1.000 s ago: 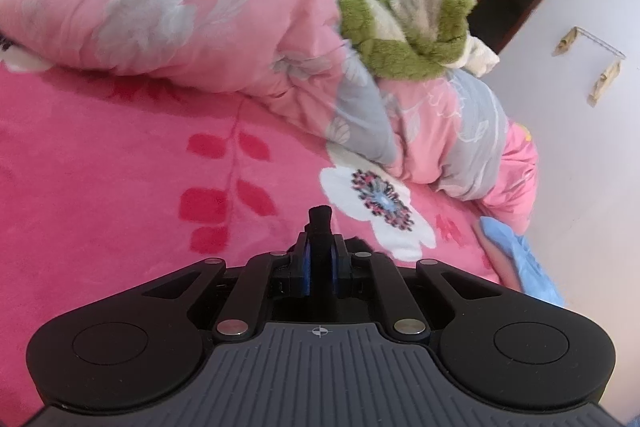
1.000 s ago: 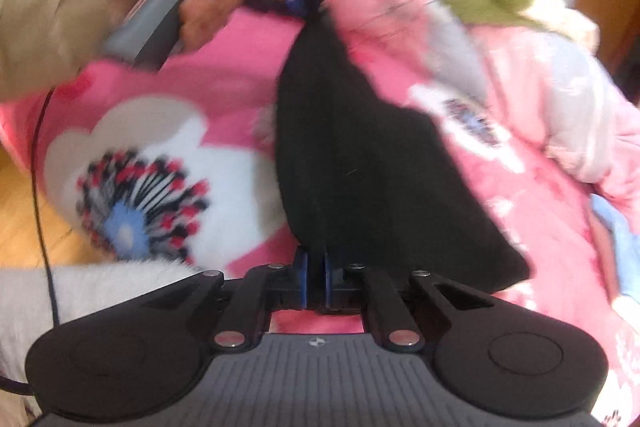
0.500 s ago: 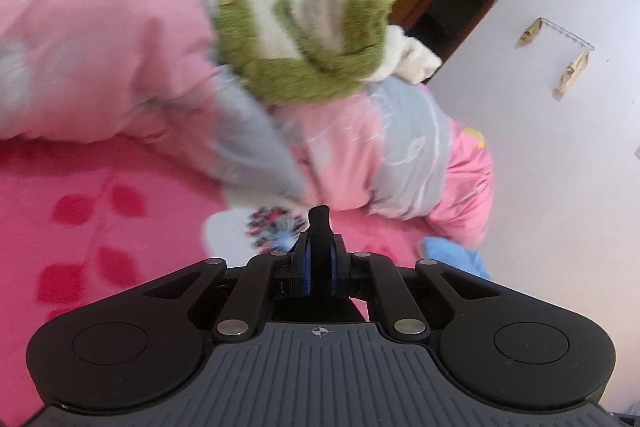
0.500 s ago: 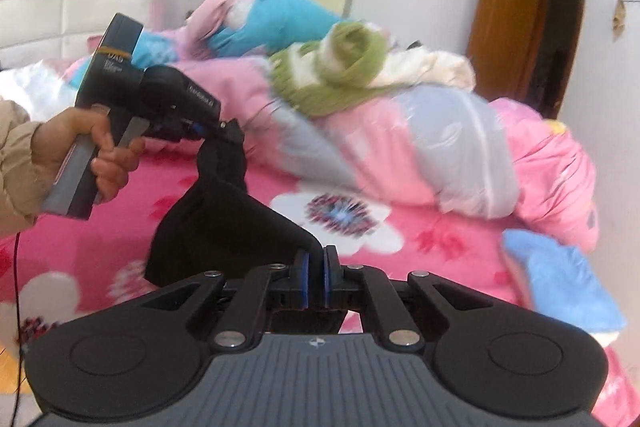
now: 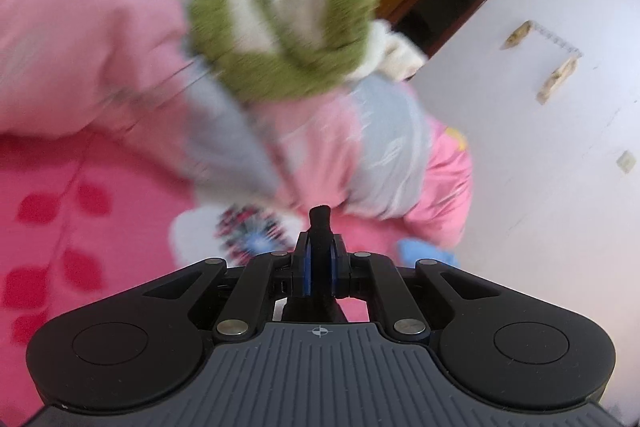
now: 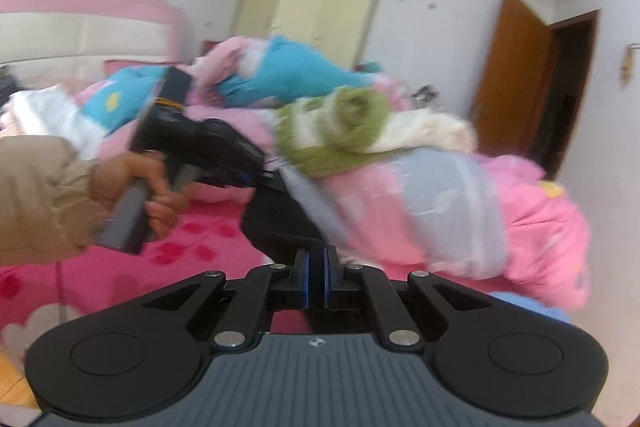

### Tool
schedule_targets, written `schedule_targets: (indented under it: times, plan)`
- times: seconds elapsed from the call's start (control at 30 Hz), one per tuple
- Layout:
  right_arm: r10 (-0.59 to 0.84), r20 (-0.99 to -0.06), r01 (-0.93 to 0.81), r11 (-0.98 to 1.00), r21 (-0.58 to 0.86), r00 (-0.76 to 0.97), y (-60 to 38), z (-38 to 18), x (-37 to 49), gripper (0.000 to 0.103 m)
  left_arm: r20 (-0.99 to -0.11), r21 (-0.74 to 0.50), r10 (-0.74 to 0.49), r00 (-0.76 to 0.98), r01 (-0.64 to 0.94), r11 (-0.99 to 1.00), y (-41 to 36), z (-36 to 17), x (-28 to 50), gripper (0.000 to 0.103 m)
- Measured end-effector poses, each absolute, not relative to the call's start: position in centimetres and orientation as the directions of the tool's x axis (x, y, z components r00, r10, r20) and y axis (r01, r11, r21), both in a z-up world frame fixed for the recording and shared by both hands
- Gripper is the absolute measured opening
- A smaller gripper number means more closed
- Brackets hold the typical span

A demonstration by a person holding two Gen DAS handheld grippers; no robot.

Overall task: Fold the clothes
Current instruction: 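Lower the right tool toward the hanging shirt while the left tool holds it raised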

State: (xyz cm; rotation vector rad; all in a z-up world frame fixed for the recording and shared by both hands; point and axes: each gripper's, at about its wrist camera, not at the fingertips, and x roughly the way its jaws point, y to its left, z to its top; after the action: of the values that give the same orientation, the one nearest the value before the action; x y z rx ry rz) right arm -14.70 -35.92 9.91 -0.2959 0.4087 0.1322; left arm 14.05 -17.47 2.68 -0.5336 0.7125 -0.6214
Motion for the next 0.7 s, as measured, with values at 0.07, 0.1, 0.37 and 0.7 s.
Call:
schedule_targets:
  times: [0.07,0.1,0.37,0.7]
  plan:
    - [0.133,-0.451,-0.255,0.941,-0.222,0.883,-33.4,7.3,-14.9,0.006,-0.469,-0.636,-0.665,0.581,0.3,0.711,-15.9,0.8,14.0,0.007]
    - [0.168,-0.474,-0.295,0.932,-0.208,0.864,-31.8,5.7,-15.0,0.006,-0.493,-0.639,-0.656,0.571,0.275,0.719,-14.8,-0.3,14.1,0.007]
    - [0.279,-0.647,-0.464,0.876,-0.132,0.71,-21.4,-5.1,-13.4,0.007,-0.595,-0.632,-0.631,0.498,0.194,0.75,-9.3,-6.2,14.2,0.008]
    - [0.362,-0.633,-0.373,0.92,0.124,0.684,-25.9,-4.7,-12.8,0.06,-0.556,-0.626,-0.605,0.57,0.192,0.756,-6.9,-5.7,14.5,0.038]
